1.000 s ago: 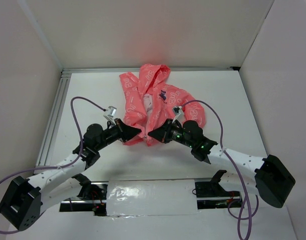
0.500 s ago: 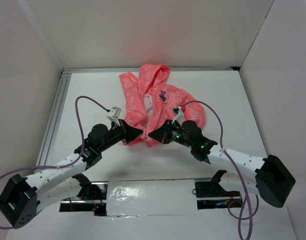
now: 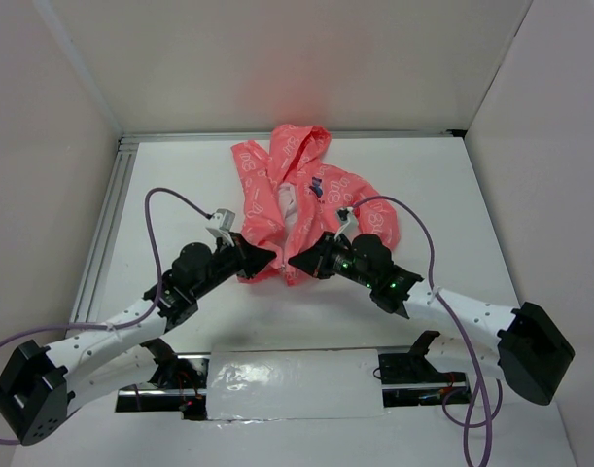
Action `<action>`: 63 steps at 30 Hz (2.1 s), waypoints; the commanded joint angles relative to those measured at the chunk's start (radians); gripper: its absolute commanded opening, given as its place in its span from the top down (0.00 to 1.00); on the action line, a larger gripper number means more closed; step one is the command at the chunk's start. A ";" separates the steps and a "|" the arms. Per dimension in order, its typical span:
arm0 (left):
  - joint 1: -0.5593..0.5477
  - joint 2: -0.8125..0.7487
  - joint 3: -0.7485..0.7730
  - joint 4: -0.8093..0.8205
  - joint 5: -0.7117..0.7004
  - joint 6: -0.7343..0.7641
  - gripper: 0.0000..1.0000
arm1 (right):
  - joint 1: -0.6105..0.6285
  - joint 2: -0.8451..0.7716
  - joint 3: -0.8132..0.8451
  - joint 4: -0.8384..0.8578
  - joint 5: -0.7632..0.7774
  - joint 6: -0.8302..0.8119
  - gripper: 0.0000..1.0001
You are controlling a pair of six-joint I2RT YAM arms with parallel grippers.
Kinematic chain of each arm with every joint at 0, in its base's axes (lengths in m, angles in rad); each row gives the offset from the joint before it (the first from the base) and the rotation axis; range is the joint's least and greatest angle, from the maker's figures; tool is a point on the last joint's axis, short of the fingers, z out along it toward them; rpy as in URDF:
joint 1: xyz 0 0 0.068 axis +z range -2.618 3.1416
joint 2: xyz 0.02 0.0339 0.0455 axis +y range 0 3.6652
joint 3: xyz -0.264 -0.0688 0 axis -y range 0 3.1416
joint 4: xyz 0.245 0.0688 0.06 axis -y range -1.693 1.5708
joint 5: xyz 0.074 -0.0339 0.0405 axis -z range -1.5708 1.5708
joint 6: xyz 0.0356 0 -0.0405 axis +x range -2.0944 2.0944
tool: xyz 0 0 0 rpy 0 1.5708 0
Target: Zip up the jacket
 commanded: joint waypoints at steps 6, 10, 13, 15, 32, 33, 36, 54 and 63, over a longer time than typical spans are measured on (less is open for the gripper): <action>-0.025 -0.032 0.032 0.032 -0.049 -0.013 1.00 | 0.017 -0.039 0.015 0.050 0.053 0.067 1.00; -0.034 -0.023 0.032 0.032 -0.068 -0.013 1.00 | 0.017 -0.039 0.024 0.050 0.064 0.076 1.00; -0.034 -0.023 0.032 0.032 -0.069 -0.013 1.00 | 0.017 -0.039 0.033 0.041 0.073 0.076 1.00; -0.034 -0.023 0.032 0.032 -0.069 -0.013 1.00 | 0.017 -0.039 0.042 0.029 0.073 0.076 1.00; -0.034 -0.013 0.042 0.023 -0.056 0.007 1.00 | 0.017 0.001 0.095 -0.007 0.093 0.067 1.00; -0.034 -0.004 0.042 0.023 -0.056 0.007 1.00 | 0.017 0.001 0.095 -0.019 0.093 0.058 1.00; -0.034 -0.004 0.042 0.023 -0.036 0.007 1.00 | 0.017 0.011 0.113 -0.043 0.103 0.047 1.00; -0.034 -0.053 0.065 -0.017 0.030 0.044 1.00 | 0.017 0.062 0.156 -0.119 0.122 0.047 1.00; -0.034 -0.064 0.055 -0.051 0.060 0.053 1.00 | 0.017 0.053 0.165 -0.148 0.132 0.047 1.00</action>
